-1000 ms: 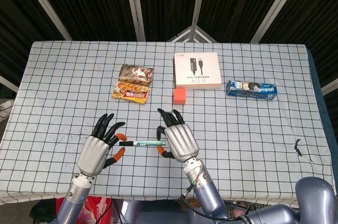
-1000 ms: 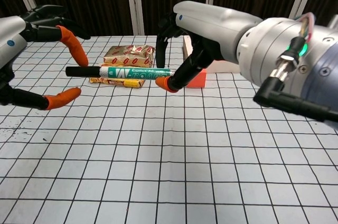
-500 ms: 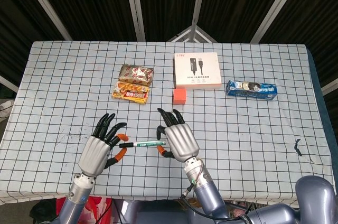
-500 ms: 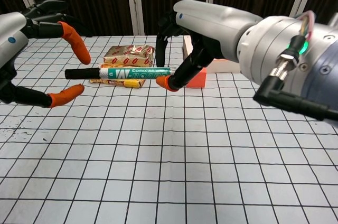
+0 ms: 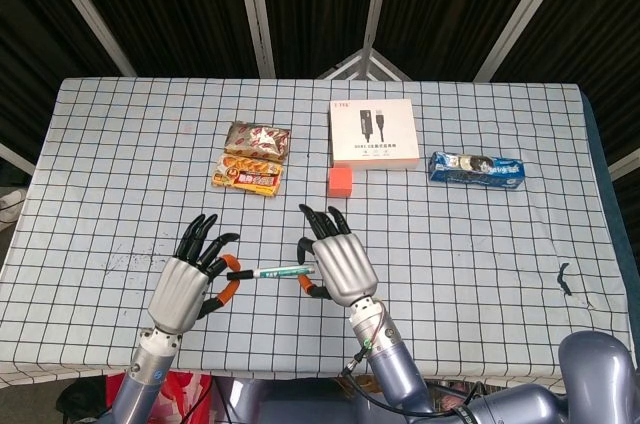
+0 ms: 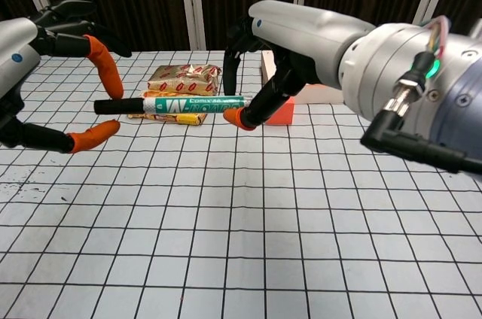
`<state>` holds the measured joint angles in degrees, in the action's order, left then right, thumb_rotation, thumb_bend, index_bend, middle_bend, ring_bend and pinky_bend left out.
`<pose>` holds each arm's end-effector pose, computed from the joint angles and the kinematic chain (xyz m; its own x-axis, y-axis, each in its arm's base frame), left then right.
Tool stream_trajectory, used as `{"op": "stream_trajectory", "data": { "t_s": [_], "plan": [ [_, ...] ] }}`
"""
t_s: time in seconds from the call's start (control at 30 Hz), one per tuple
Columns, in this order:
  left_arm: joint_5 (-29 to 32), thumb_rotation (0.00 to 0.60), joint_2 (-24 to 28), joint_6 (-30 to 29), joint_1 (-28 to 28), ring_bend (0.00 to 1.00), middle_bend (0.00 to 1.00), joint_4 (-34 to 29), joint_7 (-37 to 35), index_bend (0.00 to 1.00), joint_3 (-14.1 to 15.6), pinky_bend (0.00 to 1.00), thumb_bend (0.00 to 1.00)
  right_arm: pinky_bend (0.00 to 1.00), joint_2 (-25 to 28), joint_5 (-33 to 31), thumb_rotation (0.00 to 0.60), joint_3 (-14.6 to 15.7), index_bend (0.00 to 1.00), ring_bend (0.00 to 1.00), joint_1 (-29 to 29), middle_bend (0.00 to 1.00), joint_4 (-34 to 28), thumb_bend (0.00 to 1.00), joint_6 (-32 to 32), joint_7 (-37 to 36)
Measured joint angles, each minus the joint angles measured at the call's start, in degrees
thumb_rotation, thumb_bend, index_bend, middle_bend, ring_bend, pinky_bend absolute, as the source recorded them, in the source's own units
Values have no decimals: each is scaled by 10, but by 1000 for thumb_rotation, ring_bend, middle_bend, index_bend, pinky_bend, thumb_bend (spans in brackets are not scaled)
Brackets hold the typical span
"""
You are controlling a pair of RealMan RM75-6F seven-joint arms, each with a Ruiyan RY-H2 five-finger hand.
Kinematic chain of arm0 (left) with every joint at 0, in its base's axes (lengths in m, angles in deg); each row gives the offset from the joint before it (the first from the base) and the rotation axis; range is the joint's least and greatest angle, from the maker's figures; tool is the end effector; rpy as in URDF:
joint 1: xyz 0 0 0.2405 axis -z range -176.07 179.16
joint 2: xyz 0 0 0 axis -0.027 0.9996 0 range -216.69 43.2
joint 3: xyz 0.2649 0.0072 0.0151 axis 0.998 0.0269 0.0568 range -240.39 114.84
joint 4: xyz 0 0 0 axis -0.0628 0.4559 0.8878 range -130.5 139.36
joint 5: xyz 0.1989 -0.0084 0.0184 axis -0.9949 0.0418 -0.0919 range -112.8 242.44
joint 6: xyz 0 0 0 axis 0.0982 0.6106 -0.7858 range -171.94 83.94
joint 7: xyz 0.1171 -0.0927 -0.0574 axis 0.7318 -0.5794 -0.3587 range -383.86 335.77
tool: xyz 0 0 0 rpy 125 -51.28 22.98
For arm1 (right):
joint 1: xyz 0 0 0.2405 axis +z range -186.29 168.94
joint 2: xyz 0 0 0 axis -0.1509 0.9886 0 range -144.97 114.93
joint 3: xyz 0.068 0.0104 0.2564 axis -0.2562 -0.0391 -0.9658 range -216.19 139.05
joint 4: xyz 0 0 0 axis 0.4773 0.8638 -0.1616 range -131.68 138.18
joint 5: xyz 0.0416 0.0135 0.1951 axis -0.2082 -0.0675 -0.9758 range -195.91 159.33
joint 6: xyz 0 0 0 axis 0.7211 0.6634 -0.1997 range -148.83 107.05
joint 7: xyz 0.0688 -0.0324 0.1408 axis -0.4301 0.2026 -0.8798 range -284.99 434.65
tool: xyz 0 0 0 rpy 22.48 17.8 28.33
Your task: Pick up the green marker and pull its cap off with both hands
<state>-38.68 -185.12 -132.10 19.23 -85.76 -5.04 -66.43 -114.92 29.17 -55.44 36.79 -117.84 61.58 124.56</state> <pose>-0.1362 0.2201 0.0147 0.1398 -0.1555 0.9779 0.8481 -0.4910 -0.1993 -0.0136 -0.2745 0.0015 0.1835 -0.2676 0.9459 -0.9450 -0.3129 0.0948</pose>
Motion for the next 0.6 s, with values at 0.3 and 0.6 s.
{"op": "stream_trajectory", "data": {
  "t_s": [0.3,0.6],
  "plan": [
    [-1,600,-3,-5,2,0,267,4,-3,549,-2,0,394,21,-2,1,600,1,801,127,4,79,4,493,0,-5],
    [-2,600,-6,-9,3,0,284,8,-1,586,-3,0,436,21,-2,0,600,2,801,127,6,79,7,493,-1,-9]
  ]
}}
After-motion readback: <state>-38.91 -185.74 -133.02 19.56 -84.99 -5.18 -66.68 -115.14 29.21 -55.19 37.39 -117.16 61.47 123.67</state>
